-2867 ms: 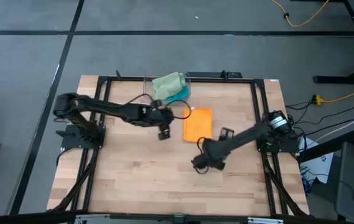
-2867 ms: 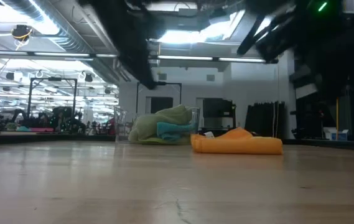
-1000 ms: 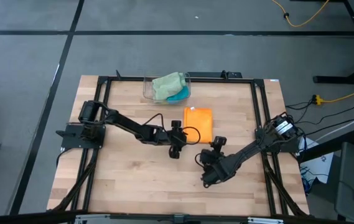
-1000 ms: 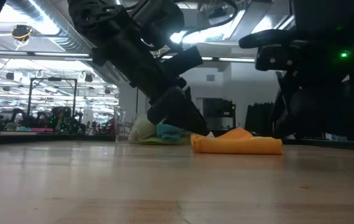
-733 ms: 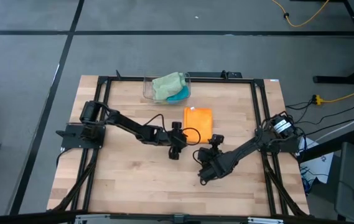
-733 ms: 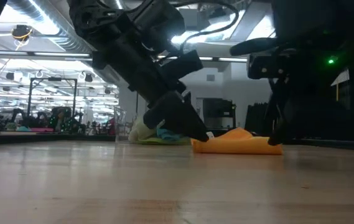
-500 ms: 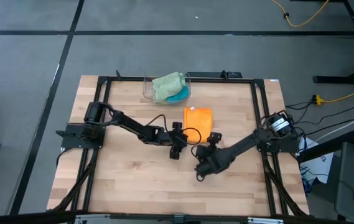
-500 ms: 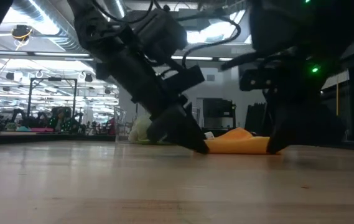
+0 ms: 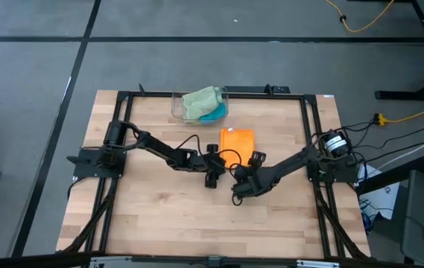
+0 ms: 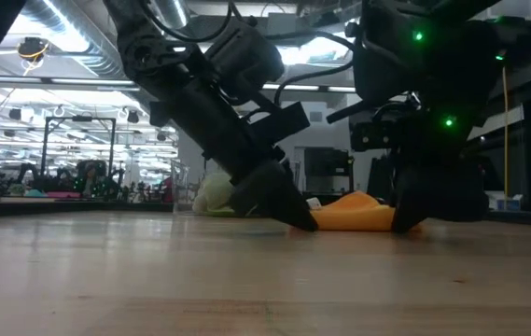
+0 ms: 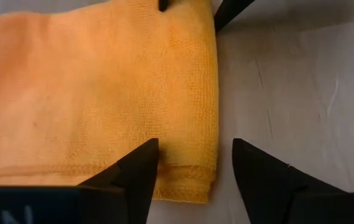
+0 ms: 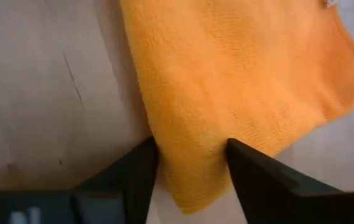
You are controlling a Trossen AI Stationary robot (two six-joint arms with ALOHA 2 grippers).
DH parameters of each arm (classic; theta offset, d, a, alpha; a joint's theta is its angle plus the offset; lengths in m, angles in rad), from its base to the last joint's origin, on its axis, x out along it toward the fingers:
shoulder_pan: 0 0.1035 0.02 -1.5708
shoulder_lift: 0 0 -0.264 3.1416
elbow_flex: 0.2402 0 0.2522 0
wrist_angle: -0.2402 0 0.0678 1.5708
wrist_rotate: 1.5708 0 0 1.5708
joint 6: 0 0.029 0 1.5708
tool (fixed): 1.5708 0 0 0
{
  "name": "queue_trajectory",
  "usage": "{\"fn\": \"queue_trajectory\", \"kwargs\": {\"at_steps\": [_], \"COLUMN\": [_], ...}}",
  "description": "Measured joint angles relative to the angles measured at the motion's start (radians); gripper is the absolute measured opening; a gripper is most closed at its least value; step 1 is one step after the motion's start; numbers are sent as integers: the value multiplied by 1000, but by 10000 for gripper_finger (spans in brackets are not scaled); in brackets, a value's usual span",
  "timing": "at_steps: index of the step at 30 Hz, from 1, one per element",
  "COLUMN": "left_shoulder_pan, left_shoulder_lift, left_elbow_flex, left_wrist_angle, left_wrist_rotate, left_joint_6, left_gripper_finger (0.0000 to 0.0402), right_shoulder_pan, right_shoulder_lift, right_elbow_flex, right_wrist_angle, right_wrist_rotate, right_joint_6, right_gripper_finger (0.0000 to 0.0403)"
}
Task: Fold microfiber towels
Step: Fold the orange towel
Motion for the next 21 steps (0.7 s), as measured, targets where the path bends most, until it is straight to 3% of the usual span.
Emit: {"fn": "queue_trajectory", "kwargs": {"at_steps": [5, 11, 15, 21], "left_shoulder_pan": [0, -8, -45, -176], "left_shoulder_lift": [1, 2, 1, -45], "left_elbow_flex": [0, 0, 0, -1], "left_wrist_angle": [-3, -12, -28, -99], "left_wrist_rotate": [7, 15, 52, 172], "left_joint_6": [-21, -81, -186, -335], "left_gripper_finger": [143, 21, 8, 2], "right_shoulder_pan": [-1, 8, 42, 149], "right_shoulder_lift": [5, 6, 12, 14], "right_elbow_flex": [12, 16, 70, 260], "right_wrist_angle": [14, 36, -18, -108], "right_wrist_rotate": [-26, -56, -117, -317], "right_joint_6": [-3, 24, 95, 182], "right_gripper_finger": [127, 16, 13, 8]}}
